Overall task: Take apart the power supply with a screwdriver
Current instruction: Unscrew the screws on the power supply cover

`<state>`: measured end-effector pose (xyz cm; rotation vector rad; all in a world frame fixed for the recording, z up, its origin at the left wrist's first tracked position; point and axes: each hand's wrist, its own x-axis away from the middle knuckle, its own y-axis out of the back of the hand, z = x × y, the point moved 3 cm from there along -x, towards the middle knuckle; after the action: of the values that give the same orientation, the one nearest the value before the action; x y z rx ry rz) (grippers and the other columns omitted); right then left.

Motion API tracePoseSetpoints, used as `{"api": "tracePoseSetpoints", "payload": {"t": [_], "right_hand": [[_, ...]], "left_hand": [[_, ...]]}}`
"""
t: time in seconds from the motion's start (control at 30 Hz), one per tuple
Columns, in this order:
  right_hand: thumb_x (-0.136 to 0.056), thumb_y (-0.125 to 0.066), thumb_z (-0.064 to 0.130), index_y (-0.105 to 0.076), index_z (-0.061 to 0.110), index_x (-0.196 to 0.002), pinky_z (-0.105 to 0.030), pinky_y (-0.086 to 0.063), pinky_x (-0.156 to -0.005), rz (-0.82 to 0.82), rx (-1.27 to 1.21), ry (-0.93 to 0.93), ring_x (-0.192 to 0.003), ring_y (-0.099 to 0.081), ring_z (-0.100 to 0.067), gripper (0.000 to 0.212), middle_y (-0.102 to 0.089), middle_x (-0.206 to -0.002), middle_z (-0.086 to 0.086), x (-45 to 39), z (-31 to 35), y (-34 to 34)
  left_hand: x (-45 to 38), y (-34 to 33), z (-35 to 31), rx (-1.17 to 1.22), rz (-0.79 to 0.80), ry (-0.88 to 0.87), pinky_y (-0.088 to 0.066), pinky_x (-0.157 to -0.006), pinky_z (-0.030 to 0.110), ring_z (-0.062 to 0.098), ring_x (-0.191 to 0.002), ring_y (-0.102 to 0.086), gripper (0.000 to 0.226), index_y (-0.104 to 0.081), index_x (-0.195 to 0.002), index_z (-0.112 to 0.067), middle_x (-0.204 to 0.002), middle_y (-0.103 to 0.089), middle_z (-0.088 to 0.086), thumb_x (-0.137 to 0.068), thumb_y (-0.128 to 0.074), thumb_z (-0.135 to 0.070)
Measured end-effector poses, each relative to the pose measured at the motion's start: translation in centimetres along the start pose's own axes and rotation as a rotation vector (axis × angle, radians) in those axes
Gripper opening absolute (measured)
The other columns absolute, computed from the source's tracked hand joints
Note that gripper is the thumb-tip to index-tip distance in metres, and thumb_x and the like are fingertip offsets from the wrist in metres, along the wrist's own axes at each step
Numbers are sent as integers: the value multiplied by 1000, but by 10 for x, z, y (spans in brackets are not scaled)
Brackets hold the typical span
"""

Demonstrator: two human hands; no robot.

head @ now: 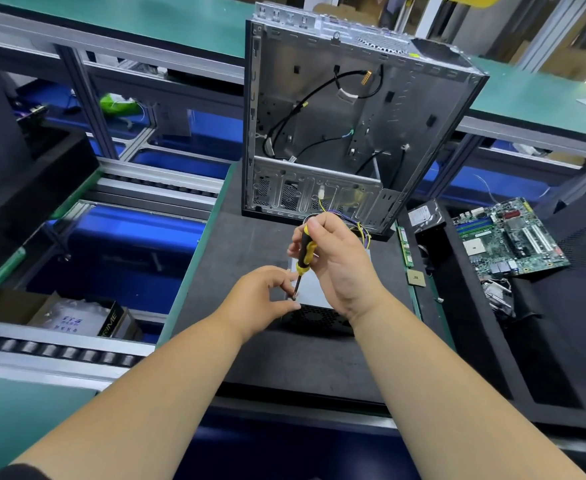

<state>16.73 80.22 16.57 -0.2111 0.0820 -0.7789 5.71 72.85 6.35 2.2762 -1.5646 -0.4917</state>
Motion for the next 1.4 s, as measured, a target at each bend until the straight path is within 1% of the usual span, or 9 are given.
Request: {"api": "tracePoseSetpoints", "payload": {"t": [0.23, 0.33, 0.5, 0.6, 0.77, 0.87, 0.93, 1.17, 1.4], "right_hand": [[-96, -50, 31, -71, 20, -81, -30, -44, -73, -5, 47, 42, -78, -60, -19, 27, -65, -75, 0, 1, 0, 0], [-100, -41, 31, -66, 13, -79, -30, -44, -73, -3, -21, 61, -67, -52, -15, 38, -58, -69, 2, -1, -4, -7], [-99, -37, 37, -58, 13, -66, -25, -31, -58, 29, -51, 47, -57, -37, -12, 45, -48, -61, 3, -3, -10, -17], [-97, -36, 43, -51, 11, -70, -25, -26, -54, 68, -46, 31, -54, -30, -13, 44, -39, -55, 5, -4, -8, -17], [-90, -51, 33, -42, 15, -83, -33, -29, -58, 109, 45, -17, -61, -46, -16, 21, -52, -69, -1, -3, -4, -15], [-87, -59, 30, -50, 12, -85, -30, -49, -70, 96, -5, -34, -73, -60, -17, 21, -61, -82, -3, -2, -2, -7], [-87, -61, 29, -54, 9, -84, -29, -51, -71, 51, -25, -23, -74, -63, -19, 22, -64, -79, -2, -2, 2, 2], [-97, -43, 40, -66, 13, -77, -40, -41, -76, 94, -86, -36, -70, -57, -22, 41, -59, -65, -4, 0, -4, 14], [-97, -34, 54, -58, 13, -76, -39, -16, -60, 308, -106, -71, -59, -35, -14, 52, -40, -60, 2, 0, -8, -1]], "left_hand": [[-1, -2, 6, 55, -9, 41, -36, -92, 3, -11, -105, -57, 18, -71, -78, -15, -106, -65, -11, -72, -87, -10], [0, -1, 6, 64, -14, 34, -35, -89, -2, -20, -102, -54, 17, -72, -80, -13, -106, -64, -12, -72, -86, -9], [1, 1, 1, 54, -5, -3, -41, -95, 12, -5, -99, -59, 17, -71, -80, -12, -104, -65, -5, -73, -86, -8], [2, 1, 0, 46, -14, -9, -37, -88, 3, -17, -94, -55, 19, -70, -77, -15, -99, -61, -13, -72, -86, -8], [2, 1, -2, 33, -27, -10, -33, -79, -2, -20, -85, -52, 23, -66, -74, -17, -91, -58, -12, -72, -85, -6], [3, 0, -3, 37, -23, -16, -36, -88, 2, -15, -98, -56, 23, -66, -75, -19, -100, -64, -6, -73, -85, -6], [4, 0, -3, 44, -26, -3, -38, -93, 5, -10, -107, -57, 26, -66, -73, -25, -106, -65, -8, -74, -85, -8], [6, -3, -4, 38, -60, 40, -39, -96, 9, -8, -108, -58, 29, -66, -72, -31, -107, -65, -18, -73, -85, -9], [10, -6, -12, 12, -85, 94, -44, -90, 15, -1, -91, -60, 16, -69, -80, -13, -90, -63, -16, -76, -84, -11]]}}
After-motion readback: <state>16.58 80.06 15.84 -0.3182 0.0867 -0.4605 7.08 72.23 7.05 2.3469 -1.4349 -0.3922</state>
